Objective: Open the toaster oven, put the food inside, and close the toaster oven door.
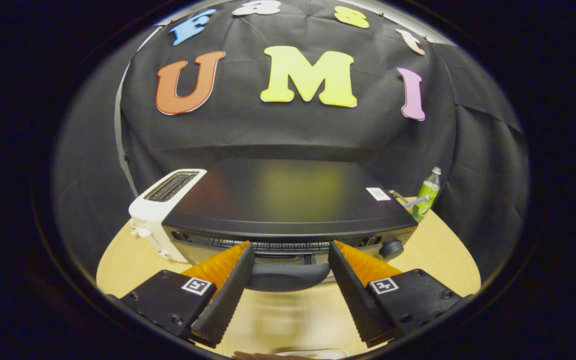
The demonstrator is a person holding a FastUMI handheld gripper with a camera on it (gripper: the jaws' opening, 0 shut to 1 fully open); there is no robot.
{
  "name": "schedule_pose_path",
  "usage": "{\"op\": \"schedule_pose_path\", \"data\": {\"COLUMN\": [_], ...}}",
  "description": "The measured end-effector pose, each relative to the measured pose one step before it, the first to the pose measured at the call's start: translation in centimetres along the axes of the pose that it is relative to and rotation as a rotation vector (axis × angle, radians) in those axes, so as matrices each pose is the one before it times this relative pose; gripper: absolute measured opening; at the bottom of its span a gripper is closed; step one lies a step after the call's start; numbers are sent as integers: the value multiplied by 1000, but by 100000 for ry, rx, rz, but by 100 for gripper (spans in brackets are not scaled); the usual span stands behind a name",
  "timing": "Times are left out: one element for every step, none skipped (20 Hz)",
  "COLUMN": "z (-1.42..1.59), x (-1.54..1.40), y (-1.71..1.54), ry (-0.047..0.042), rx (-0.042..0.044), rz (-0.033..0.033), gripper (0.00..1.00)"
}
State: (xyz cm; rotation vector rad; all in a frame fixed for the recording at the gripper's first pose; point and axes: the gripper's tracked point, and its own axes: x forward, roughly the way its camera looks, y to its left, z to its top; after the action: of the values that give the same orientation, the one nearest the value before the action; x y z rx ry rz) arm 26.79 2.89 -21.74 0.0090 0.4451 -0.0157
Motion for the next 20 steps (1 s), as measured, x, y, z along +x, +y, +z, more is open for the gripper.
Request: {"op": "schedule_pose_path", "data": {"z": [-612,-549,-791,-930,-1050,-732,-1176,-1151,-1443,-1741,-1479,-923,-369,-358,-1100,454,200,-137,13,-106], "x": [-615,-219,-573,-241,-710,-254,-278,-74,22,239,741,806,1015,910,1014,418,706,-563,90,-69], "y": [-61,-43,32,21,-22,-7,-61,18,2,43,64,-207,-640,-535,83,526,18,70,-139,-55], "ry": [3481,3447,3550,2585,3898,2930,4316,3903,5120,6815,5777,2784,-83,-193,2870,-2319,-1466,260,20,-215], "rx": [33,132,-128,-86,39,547,1665,2030,1659,1483,-449,-2048,-2445,-1534,-779,2035,1256,-130,-294,576], "rz": [361,210,187,107,236,11,15,129,-422,-203,-149,-1054,-2809,-2676,-387,3748,-338,1062,-621,300], "gripper": [99,99,99,99,99,99,99,99,98,98,97,97,97,97,97,97,97,97,97,97]}}
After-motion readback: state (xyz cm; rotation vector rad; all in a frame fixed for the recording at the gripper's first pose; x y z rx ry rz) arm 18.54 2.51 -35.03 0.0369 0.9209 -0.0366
